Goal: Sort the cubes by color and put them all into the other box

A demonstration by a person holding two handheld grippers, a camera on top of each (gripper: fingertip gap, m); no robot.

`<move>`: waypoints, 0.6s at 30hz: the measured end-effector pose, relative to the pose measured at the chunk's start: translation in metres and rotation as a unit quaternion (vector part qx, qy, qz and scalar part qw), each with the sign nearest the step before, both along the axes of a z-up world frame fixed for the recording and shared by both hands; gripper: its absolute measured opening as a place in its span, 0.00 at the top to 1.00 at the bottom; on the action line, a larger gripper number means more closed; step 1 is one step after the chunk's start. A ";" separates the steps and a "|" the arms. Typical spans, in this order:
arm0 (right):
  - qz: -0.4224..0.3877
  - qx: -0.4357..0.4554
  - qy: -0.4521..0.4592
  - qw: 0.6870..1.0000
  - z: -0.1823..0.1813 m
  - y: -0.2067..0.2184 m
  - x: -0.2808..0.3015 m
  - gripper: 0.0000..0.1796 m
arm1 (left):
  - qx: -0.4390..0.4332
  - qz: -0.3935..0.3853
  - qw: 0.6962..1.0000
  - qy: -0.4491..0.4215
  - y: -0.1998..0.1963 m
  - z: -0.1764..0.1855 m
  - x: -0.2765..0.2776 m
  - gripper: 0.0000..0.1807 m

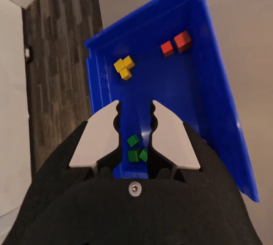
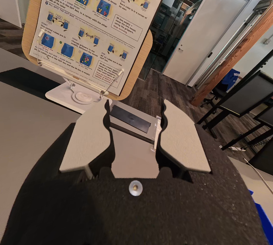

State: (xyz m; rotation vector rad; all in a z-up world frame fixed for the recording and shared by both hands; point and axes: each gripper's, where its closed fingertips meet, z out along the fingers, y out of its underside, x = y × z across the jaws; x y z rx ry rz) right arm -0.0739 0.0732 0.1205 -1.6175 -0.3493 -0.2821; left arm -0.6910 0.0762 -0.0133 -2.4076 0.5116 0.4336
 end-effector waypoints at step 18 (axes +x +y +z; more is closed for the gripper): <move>-0.003 -0.087 -0.034 0.996 -0.045 0.020 0.019 0.63 | -0.018 -0.160 0.986 -0.045 0.074 -0.085 0.035 0.75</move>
